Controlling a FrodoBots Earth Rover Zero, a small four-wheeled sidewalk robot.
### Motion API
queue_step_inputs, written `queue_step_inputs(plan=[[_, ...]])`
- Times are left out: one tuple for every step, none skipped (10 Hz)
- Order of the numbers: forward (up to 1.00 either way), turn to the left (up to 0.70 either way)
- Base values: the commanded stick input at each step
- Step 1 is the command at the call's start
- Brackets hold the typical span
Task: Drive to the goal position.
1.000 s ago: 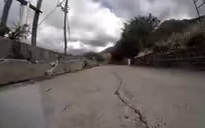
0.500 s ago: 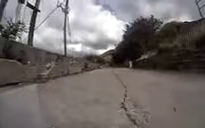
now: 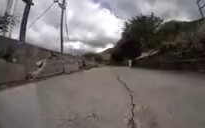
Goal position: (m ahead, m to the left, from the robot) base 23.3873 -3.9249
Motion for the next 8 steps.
queue_step_inputs(plan=[[1.0, 0.0], [1.0, 0.0], [1.0, 0.0], [1.0, 0.0], [1.0, -0.27], [1.0, -0.27], [1.0, 0.0], [1.0, 0.0]])
